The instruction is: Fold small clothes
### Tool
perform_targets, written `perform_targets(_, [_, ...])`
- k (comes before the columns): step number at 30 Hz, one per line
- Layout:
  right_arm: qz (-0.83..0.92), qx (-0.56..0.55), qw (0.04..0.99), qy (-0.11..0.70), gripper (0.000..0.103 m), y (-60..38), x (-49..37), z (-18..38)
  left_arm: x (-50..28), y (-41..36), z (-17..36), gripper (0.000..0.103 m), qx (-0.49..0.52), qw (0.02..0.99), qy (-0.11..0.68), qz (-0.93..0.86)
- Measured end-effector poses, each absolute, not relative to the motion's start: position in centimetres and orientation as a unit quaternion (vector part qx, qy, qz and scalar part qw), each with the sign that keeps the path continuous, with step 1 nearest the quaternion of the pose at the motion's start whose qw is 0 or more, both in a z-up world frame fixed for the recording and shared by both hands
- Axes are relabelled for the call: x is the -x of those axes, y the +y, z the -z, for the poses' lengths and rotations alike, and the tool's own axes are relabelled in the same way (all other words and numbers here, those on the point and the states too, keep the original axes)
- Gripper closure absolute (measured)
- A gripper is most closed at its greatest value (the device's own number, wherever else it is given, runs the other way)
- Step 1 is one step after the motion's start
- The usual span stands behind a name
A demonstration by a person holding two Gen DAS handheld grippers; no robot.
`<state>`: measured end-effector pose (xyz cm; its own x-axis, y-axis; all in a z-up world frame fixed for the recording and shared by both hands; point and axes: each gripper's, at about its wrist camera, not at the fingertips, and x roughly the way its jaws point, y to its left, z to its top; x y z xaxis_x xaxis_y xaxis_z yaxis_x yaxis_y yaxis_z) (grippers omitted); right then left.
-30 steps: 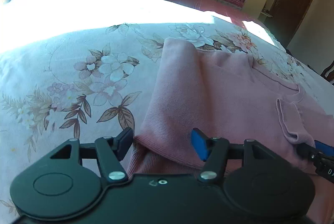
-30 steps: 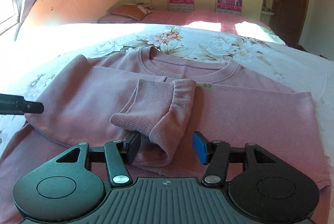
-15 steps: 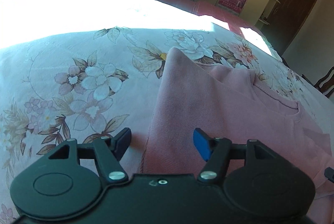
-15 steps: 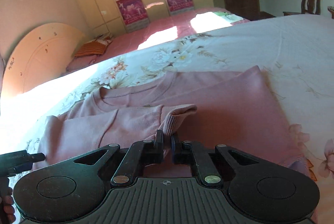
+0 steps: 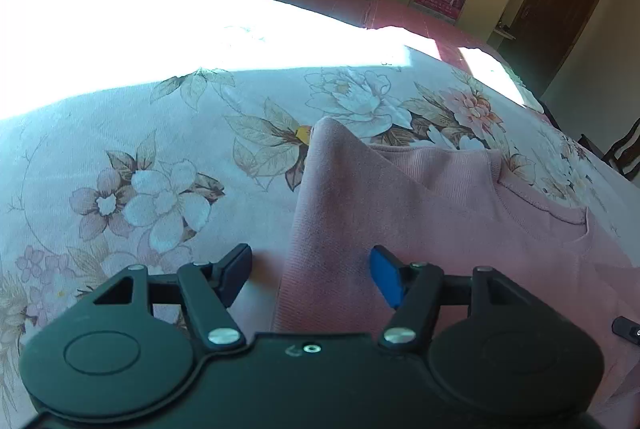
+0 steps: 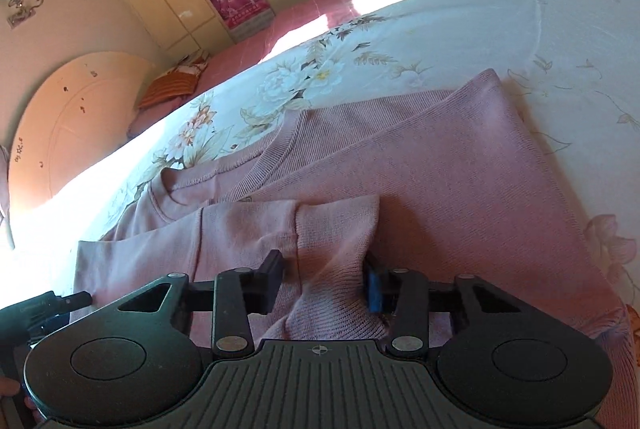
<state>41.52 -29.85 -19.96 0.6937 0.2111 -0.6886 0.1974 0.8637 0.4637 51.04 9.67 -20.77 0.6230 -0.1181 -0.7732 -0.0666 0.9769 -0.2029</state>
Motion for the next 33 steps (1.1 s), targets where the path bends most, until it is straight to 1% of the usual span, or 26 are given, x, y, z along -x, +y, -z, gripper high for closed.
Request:
perform_targets(1, [-0.008, -0.254, 0.884, 0.392, 0.079, -29.7, -41.8, 19.9, -51.3, 9.7, 20.8, 0.040, 0.109, 0.895, 0.433, 0.012])
perform_targets(2, [-0.012, -0.247, 0.887, 0.390, 0.089, -29.5, -41.7, 19.6, -51.6, 9.8, 20.7, 0.040, 0.112, 0.895, 0.432, 0.010])
perform_targets(3, [-0.016, -0.235, 0.894, 0.380, 0.094, -29.3, -41.4, 19.2, -51.8, 9.9, 20.6, 0.040, 0.115, 0.895, 0.432, 0.009])
perform_targets(4, [-0.013, -0.224, 0.903, 0.367, 0.097, -29.3, -40.8, 18.7, -52.0, 9.9, 20.6, 0.040, 0.116, 0.895, 0.431, 0.009])
perform_targets(7, [0.026, -0.199, 0.926, 0.320, 0.098, -30.3, -38.5, 16.9, -52.5, 9.9, 20.6, 0.038, 0.114, 0.896, 0.428, 0.008])
perform_targets(8, [0.036, -0.188, 0.930, 0.315, 0.099, -30.5, -38.0, 16.8, -52.6, 9.8, 20.7, 0.037, 0.112, 0.897, 0.428, 0.008])
perform_targets(11, [0.054, -0.160, 0.926, 0.337, 0.099, -30.8, -37.7, 17.8, -52.8, 9.4, 21.0, 0.037, 0.104, 0.900, 0.424, 0.006])
perform_targets(13, [0.078, -0.154, 0.923, 0.345, 0.099, -31.1, -37.4, 18.8, -52.7, 9.4, 21.0, 0.038, 0.101, 0.902, 0.421, 0.003])
perform_targets(15, [0.075, -0.159, 0.909, 0.377, 0.099, -31.3, -37.9, 20.2, -52.5, 9.1, 21.3, 0.062, 0.077, 0.907, 0.413, -0.012])
perform_targets(17, [0.074, -0.157, 0.910, 0.377, 0.099, -31.2, -37.8, 20.4, -52.4, 9.1, 21.5, 0.070, 0.066, 0.913, 0.403, -0.014])
perform_targets(19, [0.084, -0.155, 0.910, 0.376, 0.098, -31.4, -37.6, 19.8, -52.6, 9.5, 21.5, 0.071, 0.074, 0.914, 0.399, -0.017])
perform_targets(23, [0.079, -0.151, 0.922, 0.348, 0.098, -31.1, -36.9, 17.9, -52.3, 9.5, 21.2, 0.069, 0.070, 0.913, 0.402, -0.020])
perform_targets(25, [0.059, -0.156, 0.925, 0.340, 0.096, -30.5, -36.6, 17.3, -51.0, 9.4, 20.2, 0.071, 0.081, 0.915, 0.394, -0.021])
perform_targets(26, [0.050, -0.150, 0.926, 0.343, 0.091, -29.9, -36.9, 17.1, -50.3, 9.2, 19.7, 0.071, 0.081, 0.917, 0.390, -0.017])
perform_targets(27, [0.044, -0.146, 0.926, 0.346, 0.075, -29.6, -36.9, 17.2, -49.1, 8.8, 19.0, 0.069, 0.079, 0.920, 0.384, -0.003])
perform_targets(28, [0.037, -0.142, 0.925, 0.350, 0.064, -29.1, -36.9, 17.4, -48.0, 8.4, 18.5, 0.068, 0.077, 0.921, 0.381, 0.010])
perform_targets(29, [0.030, -0.140, 0.925, 0.353, 0.058, -28.9, -36.8, 17.6, -47.0, 8.0, 18.2, 0.066, 0.076, 0.922, 0.379, 0.022])
perform_targets(33, [0.016, -0.123, 0.919, 0.375, 0.058, -27.5, -36.4, 18.6, -43.1, 6.2, 18.7, 0.065, 0.063, 0.912, 0.399, 0.066])
